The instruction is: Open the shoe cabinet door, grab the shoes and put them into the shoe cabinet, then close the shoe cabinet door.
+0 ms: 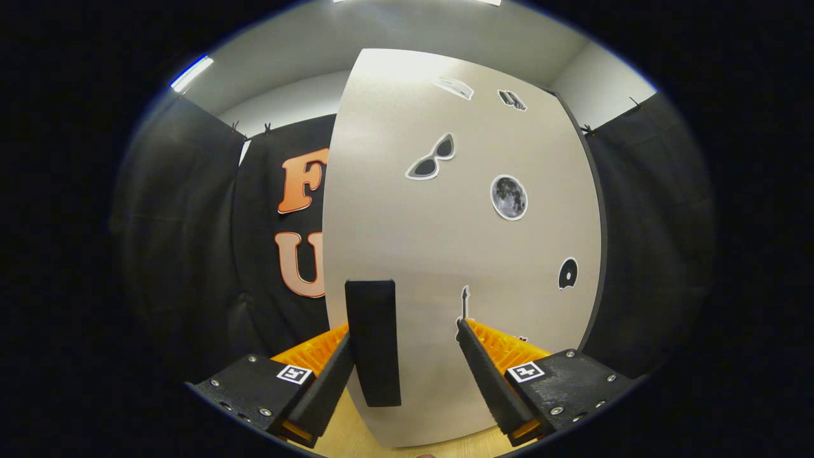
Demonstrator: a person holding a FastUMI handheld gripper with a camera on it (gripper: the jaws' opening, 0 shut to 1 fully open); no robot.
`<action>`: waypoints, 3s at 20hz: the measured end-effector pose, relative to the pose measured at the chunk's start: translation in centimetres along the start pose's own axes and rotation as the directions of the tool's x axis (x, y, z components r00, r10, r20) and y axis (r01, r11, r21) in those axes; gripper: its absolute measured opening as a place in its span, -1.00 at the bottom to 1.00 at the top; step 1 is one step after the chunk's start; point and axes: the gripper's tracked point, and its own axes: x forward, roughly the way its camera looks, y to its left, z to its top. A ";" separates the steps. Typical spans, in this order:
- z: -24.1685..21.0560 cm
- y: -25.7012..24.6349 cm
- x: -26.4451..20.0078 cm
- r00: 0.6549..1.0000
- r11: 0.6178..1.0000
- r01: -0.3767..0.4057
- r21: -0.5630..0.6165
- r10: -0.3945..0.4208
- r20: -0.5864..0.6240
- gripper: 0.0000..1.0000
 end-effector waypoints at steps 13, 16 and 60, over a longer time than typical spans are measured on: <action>-0.1 1.3 0.4 1.000 1.000 -0.011 0.029 0.011 -0.025 0.92; 0.5 1.2 -0.8 1.000 1.000 -0.008 0.016 0.009 -0.019 0.92; 6.1 -5.7 -32.0 1.000 1.000 0.023 0.018 -0.022 -0.010 0.92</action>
